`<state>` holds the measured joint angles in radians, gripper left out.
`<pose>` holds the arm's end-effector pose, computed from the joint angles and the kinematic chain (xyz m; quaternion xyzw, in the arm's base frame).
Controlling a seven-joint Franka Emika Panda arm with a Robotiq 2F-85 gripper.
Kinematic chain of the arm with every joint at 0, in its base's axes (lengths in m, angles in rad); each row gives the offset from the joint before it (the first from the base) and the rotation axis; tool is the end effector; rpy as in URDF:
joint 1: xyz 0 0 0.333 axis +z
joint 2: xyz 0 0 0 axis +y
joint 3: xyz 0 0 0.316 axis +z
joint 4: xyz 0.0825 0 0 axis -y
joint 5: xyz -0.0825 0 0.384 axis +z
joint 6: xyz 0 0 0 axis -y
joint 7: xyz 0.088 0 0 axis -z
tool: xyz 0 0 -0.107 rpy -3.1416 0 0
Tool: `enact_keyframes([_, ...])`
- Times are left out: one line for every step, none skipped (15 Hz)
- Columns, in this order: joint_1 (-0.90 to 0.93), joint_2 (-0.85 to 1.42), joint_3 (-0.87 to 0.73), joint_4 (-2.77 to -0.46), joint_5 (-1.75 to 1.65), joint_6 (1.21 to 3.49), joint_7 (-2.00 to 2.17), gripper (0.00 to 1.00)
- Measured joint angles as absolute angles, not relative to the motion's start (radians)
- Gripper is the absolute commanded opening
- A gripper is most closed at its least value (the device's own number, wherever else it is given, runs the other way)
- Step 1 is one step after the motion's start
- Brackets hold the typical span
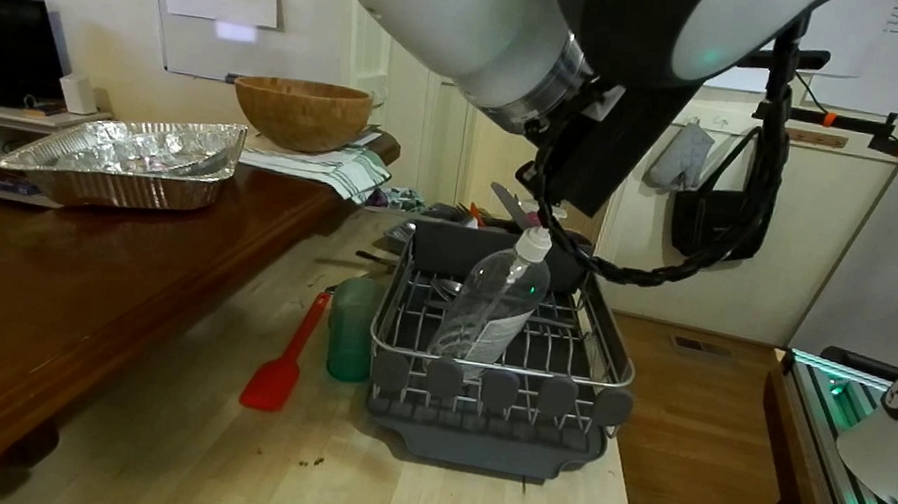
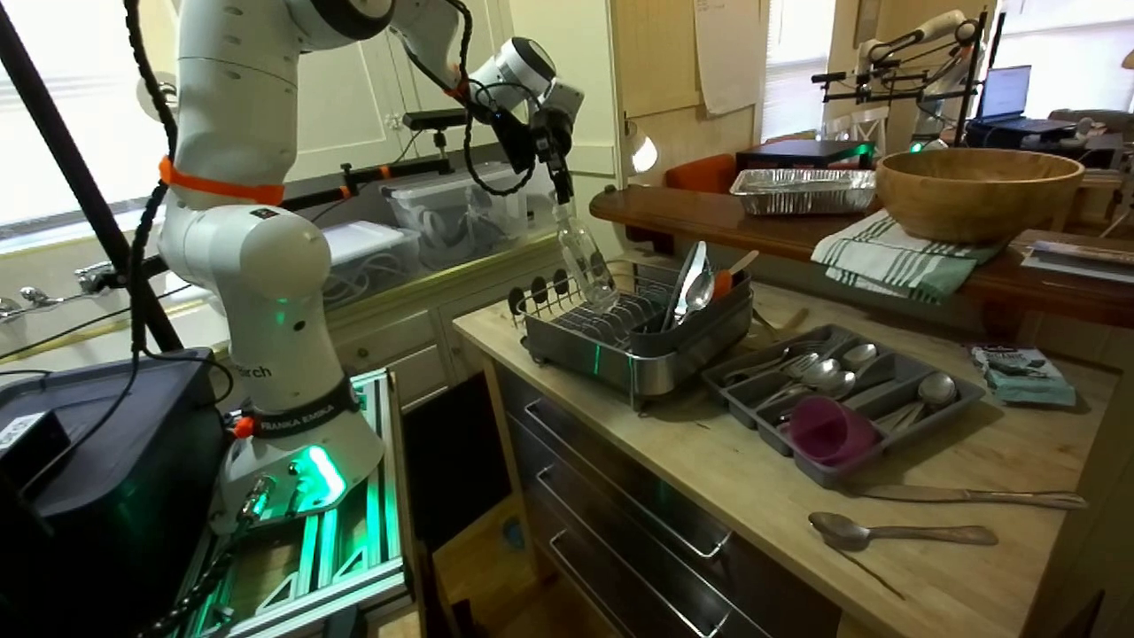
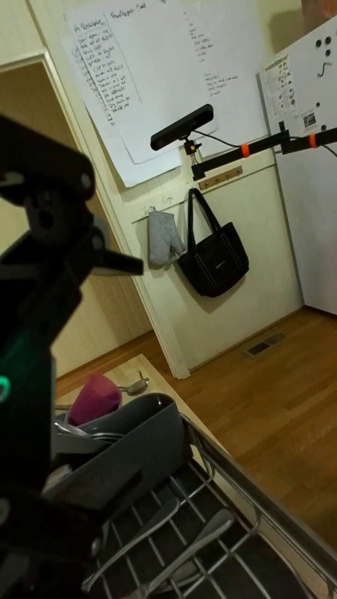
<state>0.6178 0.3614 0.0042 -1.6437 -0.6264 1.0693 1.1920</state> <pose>0.4927 0.2547 0.4017 0.8122 -0.2485 -0.0224 0.5273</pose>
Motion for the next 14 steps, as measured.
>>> enact_keyframes([0.615, 0.37, 0.005, -1.641, -0.627, 1.069, 1.192, 1.0])
enact_keyframes([0.613, 0.376, 0.006, -1.64, -0.628, 1.069, 1.192, 1.0])
enact_keyframes([0.611, 0.378, 0.006, -1.64, -0.628, 1.069, 1.192, 1.0])
enact_keyframes([0.611, 0.379, 0.006, -1.639, -0.629, 1.069, 1.192, 1.0])
enact_keyframes([0.611, 0.38, 0.007, -1.636, -0.629, 1.069, 1.192, 1.0])
enact_keyframes([0.602, 0.38, 0.019, -1.635, -0.63, 1.069, 1.192, 1.0])
enact_keyframes([0.586, 0.38, 0.04, -1.635, -0.638, 1.069, 1.192, 1.0])
enact_keyframes([0.57, 0.375, 0.061, -1.64, -0.66, 1.074, 1.191, 1.0])
enact_keyframes([0.556, 0.362, 0.084, -1.659, -0.695, 1.087, 1.181, 1.0])
enact_keyframes([0.541, 0.339, 0.107, -1.694, -0.737, 1.112, 1.166, 1.0])
enact_keyframes([0.526, 0.307, 0.131, -1.74, -0.774, 1.14, 1.152, 1.0])
enact_keyframes([0.512, 0.273, 0.152, -1.786, -0.804, 1.172, 1.149, 1.0])
enact_keyframes([0.499, 0.237, 0.173, -1.834, -0.83, 1.208, 1.15, 1.0])
enact_keyframes([0.487, 0.199, 0.192, -1.883, -0.853, 1.246, 1.155, 1.0])
